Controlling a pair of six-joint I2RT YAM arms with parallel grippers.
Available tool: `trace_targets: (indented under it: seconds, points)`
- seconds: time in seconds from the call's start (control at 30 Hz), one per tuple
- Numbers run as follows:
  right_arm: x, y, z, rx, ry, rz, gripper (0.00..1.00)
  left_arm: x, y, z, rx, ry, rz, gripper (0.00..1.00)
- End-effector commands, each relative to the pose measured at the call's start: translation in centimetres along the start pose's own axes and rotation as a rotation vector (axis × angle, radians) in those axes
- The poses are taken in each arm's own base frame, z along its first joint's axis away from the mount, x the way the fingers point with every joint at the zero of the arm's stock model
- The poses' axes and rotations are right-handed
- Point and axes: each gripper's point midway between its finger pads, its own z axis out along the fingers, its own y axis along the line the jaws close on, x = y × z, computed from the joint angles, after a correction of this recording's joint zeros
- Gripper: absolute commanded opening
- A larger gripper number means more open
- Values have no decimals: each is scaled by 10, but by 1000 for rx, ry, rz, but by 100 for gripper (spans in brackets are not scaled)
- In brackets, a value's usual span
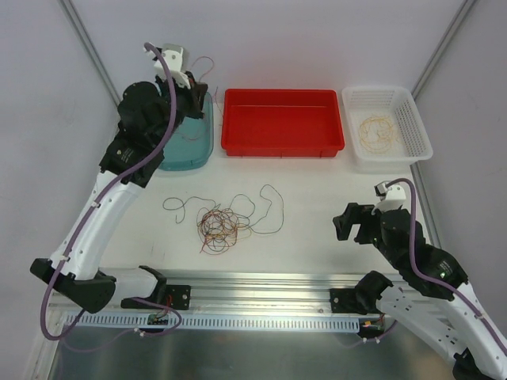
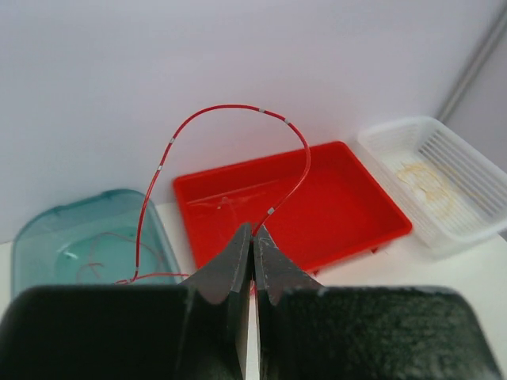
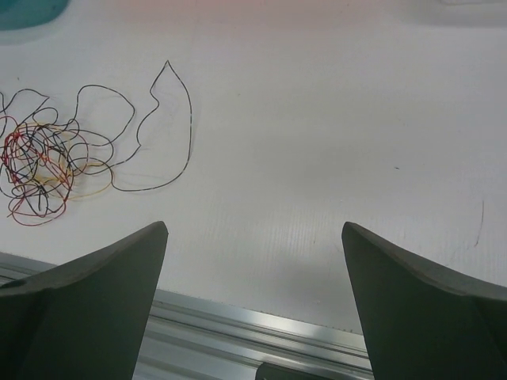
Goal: Untangle the cables
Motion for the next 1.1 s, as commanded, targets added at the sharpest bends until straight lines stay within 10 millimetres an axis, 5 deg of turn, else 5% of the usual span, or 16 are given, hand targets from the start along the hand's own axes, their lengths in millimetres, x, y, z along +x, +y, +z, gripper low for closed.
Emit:
trace_targets:
  seconds: [0.0, 0.07, 0.23, 0.43, 0.47, 0.57, 0.6, 0.63, 0.73, 0.77, 0.83, 0.87, 1.0, 1.03, 1.07]
  points:
    - [-5, 11, 3, -50, -17, 7, 97, -10, 38, 18, -60, -16, 61, 0]
    - [-1, 13, 8, -56, -9, -2, 97, -9, 62, 28, -99, -8, 64, 0]
    - [8, 18, 17, -67, 21, -7, 97, 31, 143, 75, -239, 84, 72, 0]
    - [15, 18, 22, -58, 62, -23, 97, 122, 214, 127, -321, 248, 9, 0]
    - [17, 18, 23, -54, 71, -25, 97, 154, 227, 137, -342, 305, -1, 0]
    - [21, 18, 25, -49, 95, -33, 97, 199, 255, 144, -401, 387, -15, 15]
    - [23, 18, 26, -51, 107, -41, 97, 204, 258, 143, -405, 399, -18, 26]
    - [24, 20, 27, -56, 109, -44, 97, 212, 258, 141, -404, 418, -24, 50]
    - [25, 24, 30, -72, 120, -48, 97, 212, 243, 129, -371, 423, -73, 85]
    - [25, 26, 31, -78, 123, -45, 97, 196, 237, 122, -360, 397, -80, 89]
    - [24, 34, 33, -107, 126, -35, 97, 201, 227, 109, -353, 409, -119, 98]
    - [26, 39, 33, -132, 136, -26, 97, 184, 220, 98, -350, 378, -132, 99]
    - [33, 56, 37, -215, 167, -19, 98, 180, 182, 62, -313, 367, -278, 99]
    - [35, 60, 36, -235, 177, -25, 98, 200, 170, 50, -297, 410, -310, 99]
    - [42, 64, 37, -259, 200, -31, 99, 187, 157, 37, -276, 384, -321, 99]
